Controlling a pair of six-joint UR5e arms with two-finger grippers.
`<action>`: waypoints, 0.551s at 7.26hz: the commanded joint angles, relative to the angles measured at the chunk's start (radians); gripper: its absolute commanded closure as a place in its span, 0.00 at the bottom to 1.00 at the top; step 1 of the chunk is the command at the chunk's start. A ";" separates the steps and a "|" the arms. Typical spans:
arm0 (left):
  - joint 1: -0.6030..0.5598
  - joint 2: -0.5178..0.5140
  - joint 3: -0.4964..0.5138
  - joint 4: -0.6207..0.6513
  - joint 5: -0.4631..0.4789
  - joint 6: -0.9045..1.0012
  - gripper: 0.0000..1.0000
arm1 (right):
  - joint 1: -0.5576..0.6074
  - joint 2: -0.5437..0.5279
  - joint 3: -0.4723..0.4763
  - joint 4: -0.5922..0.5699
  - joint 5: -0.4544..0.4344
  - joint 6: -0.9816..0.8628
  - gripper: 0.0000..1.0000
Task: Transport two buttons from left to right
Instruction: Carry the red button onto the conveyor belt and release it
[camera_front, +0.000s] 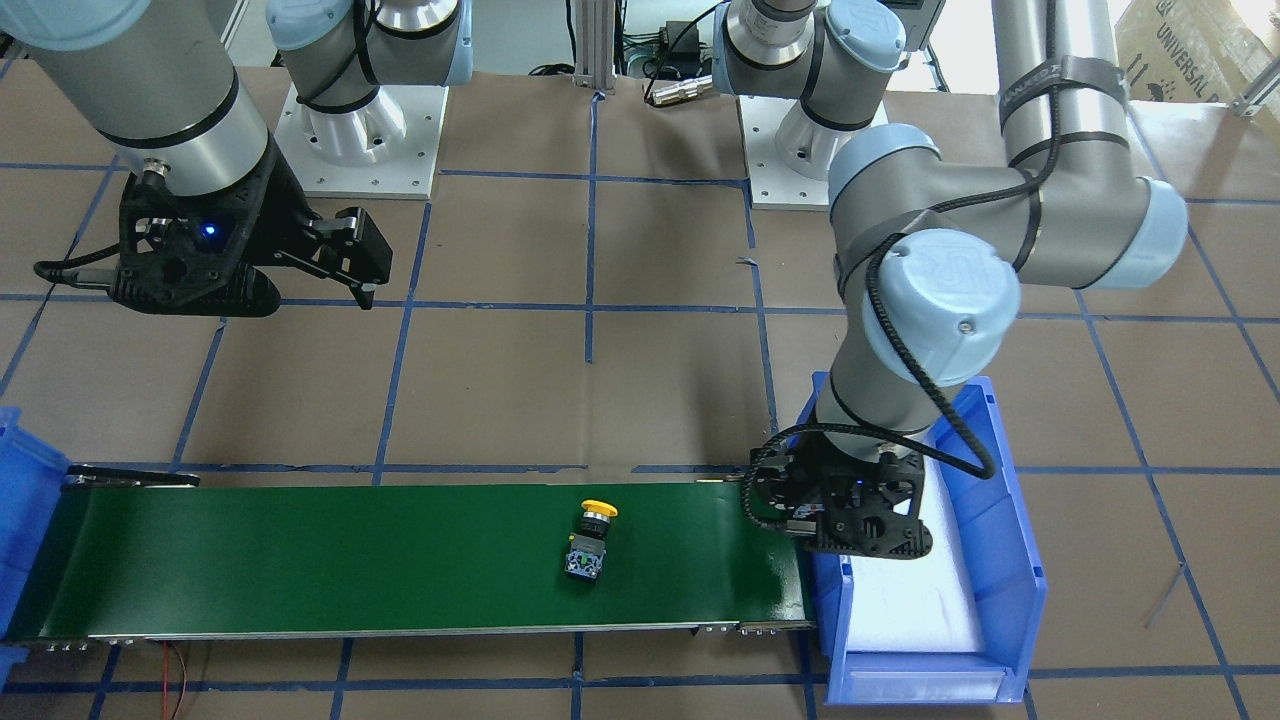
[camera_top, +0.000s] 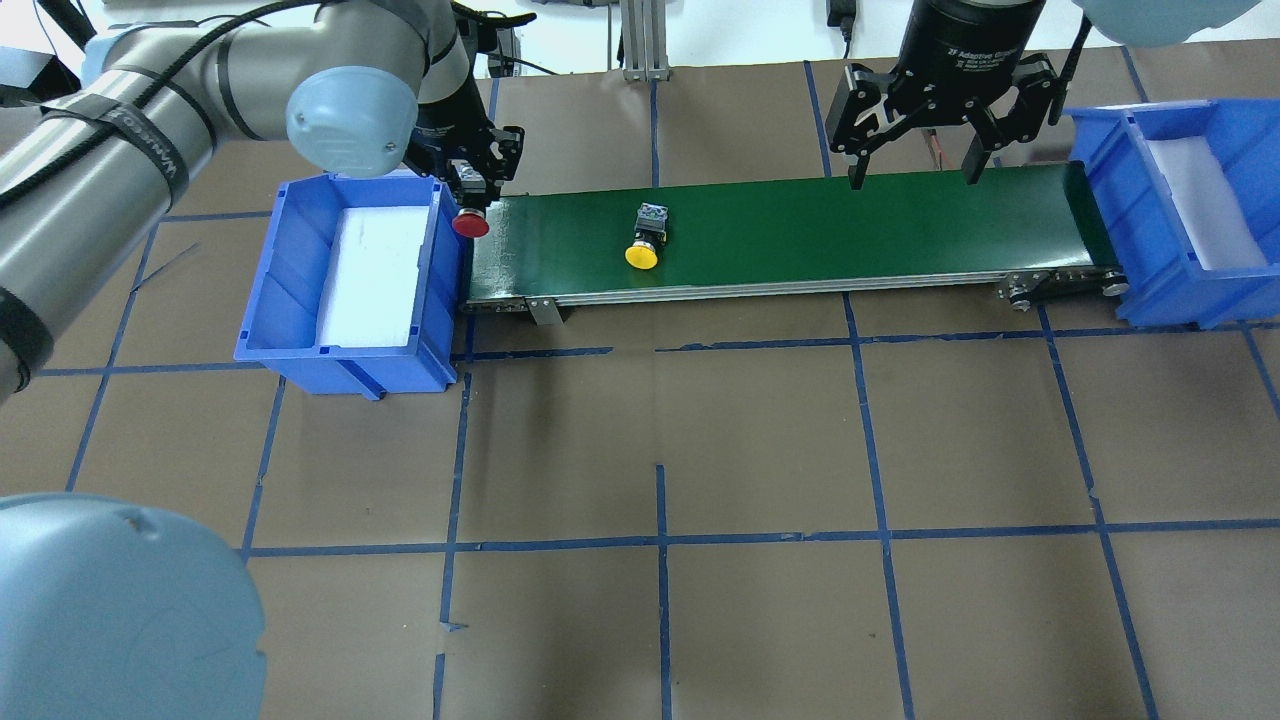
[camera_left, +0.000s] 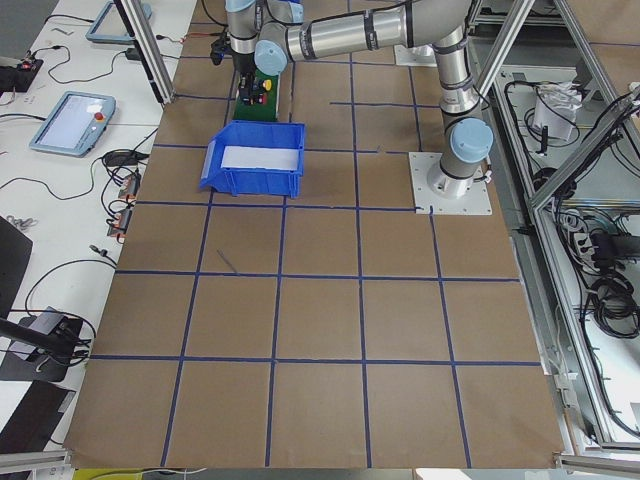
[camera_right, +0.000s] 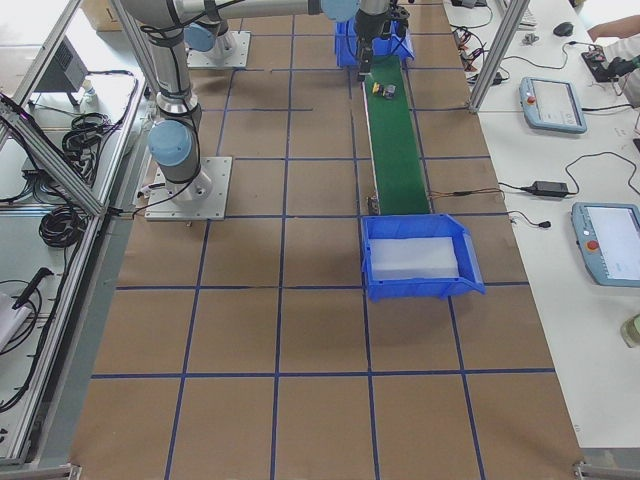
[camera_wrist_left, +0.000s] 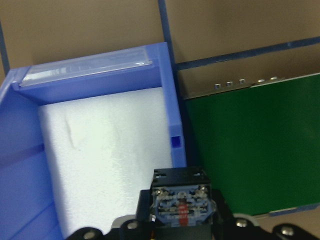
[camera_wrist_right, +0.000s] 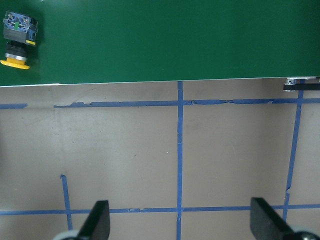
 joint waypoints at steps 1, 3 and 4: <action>-0.013 -0.100 0.004 0.094 0.000 -0.032 0.86 | -0.001 0.000 0.000 0.000 0.000 0.000 0.00; -0.010 -0.108 0.002 0.103 0.005 -0.030 0.78 | -0.001 0.000 0.000 -0.001 0.000 0.000 0.00; -0.011 -0.105 -0.001 0.085 0.005 -0.032 0.70 | -0.001 0.000 0.000 -0.001 0.000 0.000 0.00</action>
